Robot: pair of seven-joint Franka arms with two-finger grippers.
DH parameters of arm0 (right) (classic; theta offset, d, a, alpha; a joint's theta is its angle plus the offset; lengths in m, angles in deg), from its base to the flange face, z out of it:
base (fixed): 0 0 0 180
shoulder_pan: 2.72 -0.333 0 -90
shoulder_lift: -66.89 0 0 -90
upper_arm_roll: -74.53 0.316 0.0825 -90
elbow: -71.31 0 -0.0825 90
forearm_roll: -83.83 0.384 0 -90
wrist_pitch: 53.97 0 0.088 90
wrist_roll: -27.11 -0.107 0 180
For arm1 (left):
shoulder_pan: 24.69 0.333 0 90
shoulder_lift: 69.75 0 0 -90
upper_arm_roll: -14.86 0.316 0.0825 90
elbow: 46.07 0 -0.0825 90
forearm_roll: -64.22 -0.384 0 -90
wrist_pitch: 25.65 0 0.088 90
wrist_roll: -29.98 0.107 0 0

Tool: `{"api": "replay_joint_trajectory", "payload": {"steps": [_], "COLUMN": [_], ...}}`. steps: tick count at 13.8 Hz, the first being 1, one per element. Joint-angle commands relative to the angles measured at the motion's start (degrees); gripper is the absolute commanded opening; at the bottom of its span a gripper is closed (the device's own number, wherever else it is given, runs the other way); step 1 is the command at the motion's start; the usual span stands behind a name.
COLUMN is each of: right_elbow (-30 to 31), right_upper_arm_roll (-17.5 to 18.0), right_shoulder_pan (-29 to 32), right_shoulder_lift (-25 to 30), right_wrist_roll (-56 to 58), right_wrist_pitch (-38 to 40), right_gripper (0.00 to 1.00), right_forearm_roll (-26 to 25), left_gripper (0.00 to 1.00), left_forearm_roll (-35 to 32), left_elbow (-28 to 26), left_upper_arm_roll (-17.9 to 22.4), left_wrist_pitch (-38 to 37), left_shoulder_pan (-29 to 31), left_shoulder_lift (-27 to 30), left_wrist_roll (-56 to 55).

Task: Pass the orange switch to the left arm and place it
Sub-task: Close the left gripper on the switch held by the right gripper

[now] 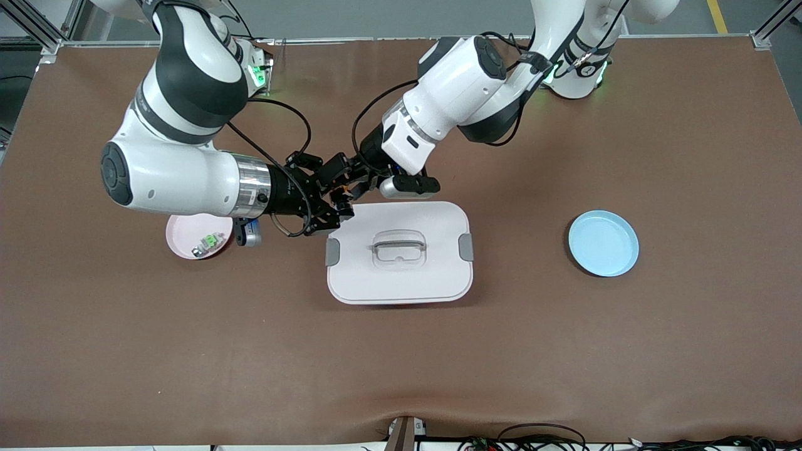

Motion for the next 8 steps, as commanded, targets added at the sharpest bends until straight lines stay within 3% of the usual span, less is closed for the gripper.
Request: {"api": "replay_joint_trajectory", "payload": {"steps": [1, 2, 4, 8], "right_elbow": [-1.8, -1.9, -2.0, -2.2], "right_upper_arm_roll": [-0.3, -0.3, -0.3, -0.3], "right_shoulder_pan": [-0.3, -0.3, -0.3, -0.4], "right_shoulder_lift": [-1.1, -1.1, -1.2, -1.2], "right_wrist_roll": [-1.1, -1.0, -1.0, -1.1], "right_wrist_pitch": [0.5, 0.5, 0.4, 0.3], "right_gripper": [0.0, 0.0, 0.0, 0.0], "right_forearm_roll": [1.0, 1.0, 1.0, 1.0], "left_gripper": [1.0, 1.0, 0.73, 0.39], "left_forearm_roll": [0.1, 0.1, 0.1, 0.2], "left_elbow": [0.4, 0.5, 0.5, 0.5], "left_upper_arm_roll": [0.1, 0.1, 0.1, 0.1], "left_wrist_pitch": [0.4, 0.4, 0.4, 0.5], "left_shoulder_pan": [0.0, 0.0, 0.0, -0.1], "left_shoulder_lift": [0.1, 0.1, 0.0, -0.1], "left_wrist_roll": [-0.5, -0.4, -0.4, -0.8]}}
